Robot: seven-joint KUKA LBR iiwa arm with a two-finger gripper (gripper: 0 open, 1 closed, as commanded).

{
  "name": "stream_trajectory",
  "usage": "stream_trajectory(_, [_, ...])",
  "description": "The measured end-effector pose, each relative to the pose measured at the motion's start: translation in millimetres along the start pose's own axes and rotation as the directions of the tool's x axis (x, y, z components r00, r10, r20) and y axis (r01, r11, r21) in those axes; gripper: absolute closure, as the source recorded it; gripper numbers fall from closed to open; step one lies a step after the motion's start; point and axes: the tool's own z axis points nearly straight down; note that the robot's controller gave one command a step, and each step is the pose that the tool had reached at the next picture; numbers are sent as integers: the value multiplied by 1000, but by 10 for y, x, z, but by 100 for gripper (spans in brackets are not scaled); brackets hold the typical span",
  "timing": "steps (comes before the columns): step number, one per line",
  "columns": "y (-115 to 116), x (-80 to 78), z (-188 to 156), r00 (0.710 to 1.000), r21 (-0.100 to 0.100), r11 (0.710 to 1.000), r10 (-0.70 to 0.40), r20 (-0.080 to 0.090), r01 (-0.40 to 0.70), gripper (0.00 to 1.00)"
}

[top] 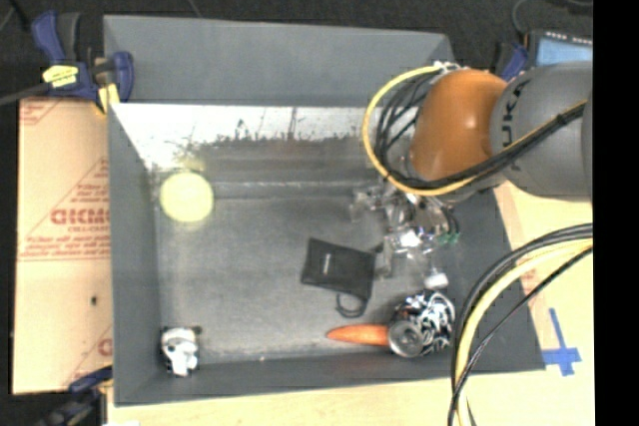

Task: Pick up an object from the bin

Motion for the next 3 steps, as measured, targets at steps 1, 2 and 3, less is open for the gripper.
stream_trajectory(1, [504, 295, 154, 998, -1, 998, 69, 11, -69, 100])
stream_trajectory(2, [503, 295, 154, 998, -1, 998, 68, 11, -68, 100])
stream_trajectory(3, [486, 262, -1818, 998, 0, 998, 60, 12, -60, 100])
